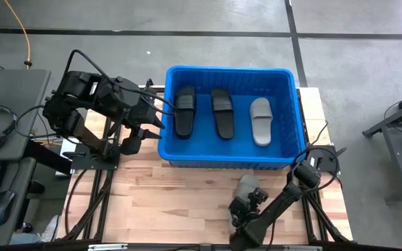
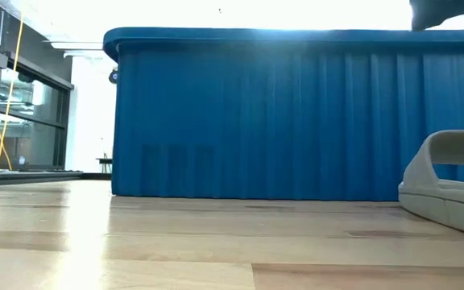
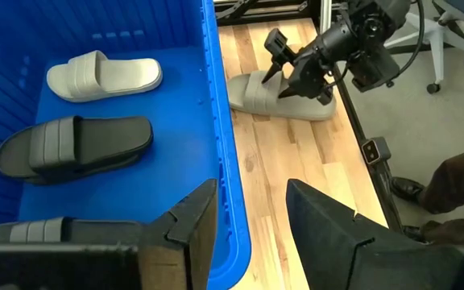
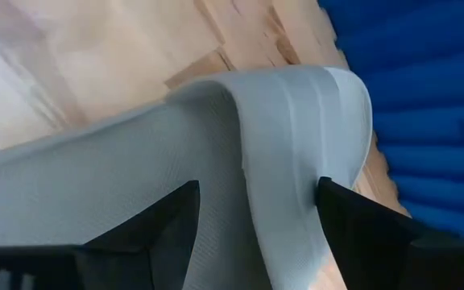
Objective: Pick and place slides into bin
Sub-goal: Put the gray slides on top of the gray slides into the blue bin
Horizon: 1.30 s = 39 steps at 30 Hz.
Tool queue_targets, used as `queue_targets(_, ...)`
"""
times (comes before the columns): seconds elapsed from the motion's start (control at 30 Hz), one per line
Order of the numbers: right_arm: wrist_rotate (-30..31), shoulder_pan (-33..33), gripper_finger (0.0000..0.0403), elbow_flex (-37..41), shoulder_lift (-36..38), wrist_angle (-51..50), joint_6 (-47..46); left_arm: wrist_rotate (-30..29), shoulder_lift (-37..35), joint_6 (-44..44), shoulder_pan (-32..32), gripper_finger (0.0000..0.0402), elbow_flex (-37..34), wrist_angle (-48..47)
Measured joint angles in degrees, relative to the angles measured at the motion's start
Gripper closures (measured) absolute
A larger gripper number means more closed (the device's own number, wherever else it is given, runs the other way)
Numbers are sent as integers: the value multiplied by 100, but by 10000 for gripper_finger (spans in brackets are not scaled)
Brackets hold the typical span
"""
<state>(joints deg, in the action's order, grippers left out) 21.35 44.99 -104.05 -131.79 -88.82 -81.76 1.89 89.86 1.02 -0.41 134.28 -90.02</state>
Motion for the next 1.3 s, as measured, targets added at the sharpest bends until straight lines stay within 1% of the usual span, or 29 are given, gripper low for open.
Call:
queue_targets(0.1, -48, 0, 177, 0, -26, -62, -190, 0, 0, -4, -1, 263, 0, 0)
queue_targets(0.2, -48, -2, 205, -2, -26, -136, -308, 0, 0, -15, -1, 263, 0, 0)
queue_targets(0.5, -298, -11, 320, -9, -26, -135, -274, 0, 0, -13, -1, 263, 0, 0)
queue_targets(0.7, -344, -10, 393, -13, 103, -137, -261, 0, 0, -13, -1, 263, 0, 0)
queue_targets(0.77, -335, 2, 397, -13, 197, -120, -262, 0, 0, -11, -1, 263, 0, 2)
queue_targets(0.83, -322, 4, 393, -13, 291, -92, -239, 0, 0, -13, -1, 263, 0, 0)
queue_targets(1.03, -486, 11, 399, -116, 617, -101, 185, -2, 0, -20, 1, 263, 0, 0)
queue_targets(1.3, -138, 28, 401, -671, 1154, -116, 473, -69, 0, -191, 1, 263, 0, 0)
